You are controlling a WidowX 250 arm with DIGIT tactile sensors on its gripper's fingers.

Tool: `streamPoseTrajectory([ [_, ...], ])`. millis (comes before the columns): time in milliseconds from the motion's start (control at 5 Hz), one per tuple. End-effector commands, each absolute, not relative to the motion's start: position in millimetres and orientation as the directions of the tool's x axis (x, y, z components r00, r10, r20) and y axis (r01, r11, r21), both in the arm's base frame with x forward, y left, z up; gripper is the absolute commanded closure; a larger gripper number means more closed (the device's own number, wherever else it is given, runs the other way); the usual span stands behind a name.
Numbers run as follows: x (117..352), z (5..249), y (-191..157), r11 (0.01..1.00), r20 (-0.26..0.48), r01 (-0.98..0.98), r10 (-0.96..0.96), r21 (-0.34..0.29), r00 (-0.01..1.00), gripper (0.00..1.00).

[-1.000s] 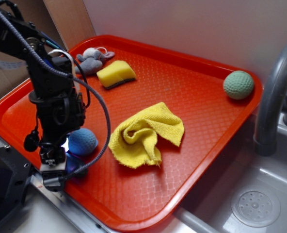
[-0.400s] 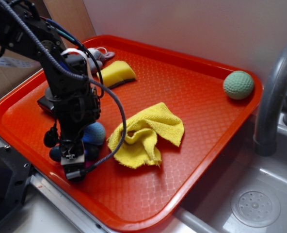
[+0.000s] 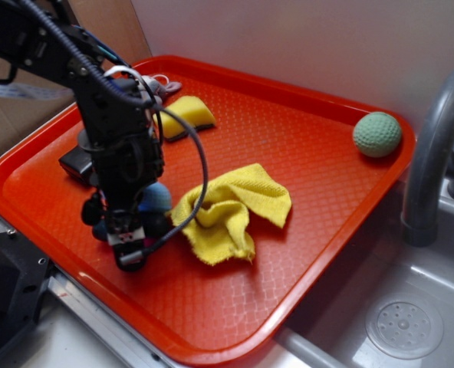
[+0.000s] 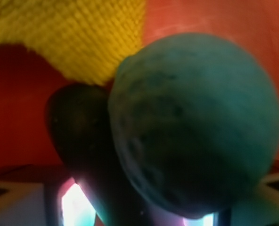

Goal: Grab the plastic pickle.

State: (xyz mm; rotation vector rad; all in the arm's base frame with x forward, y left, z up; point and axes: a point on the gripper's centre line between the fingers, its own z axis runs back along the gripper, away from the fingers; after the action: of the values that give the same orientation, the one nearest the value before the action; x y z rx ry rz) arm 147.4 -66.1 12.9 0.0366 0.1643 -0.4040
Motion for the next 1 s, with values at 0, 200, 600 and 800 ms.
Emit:
streamPoseTrajectory([
  [0, 106.8, 38.7, -72.8, 0.940, -0.151, 0.320, -0.302, 0.117, 0.941, 1.00],
  [200, 105.7, 82.8, -69.8, 0.953, -0.109, 0.295, -0.286, 0.070, 0.952, 1.00],
  [600, 151.0, 149.4, -48.8, 0.990, -0.172, 0.014, -0.039, -0.141, 0.984, 1.00],
  [800, 166.7, 151.2, -27.6, 0.980, -0.178, -0.110, 0.079, -0.169, 0.981, 1.00],
])
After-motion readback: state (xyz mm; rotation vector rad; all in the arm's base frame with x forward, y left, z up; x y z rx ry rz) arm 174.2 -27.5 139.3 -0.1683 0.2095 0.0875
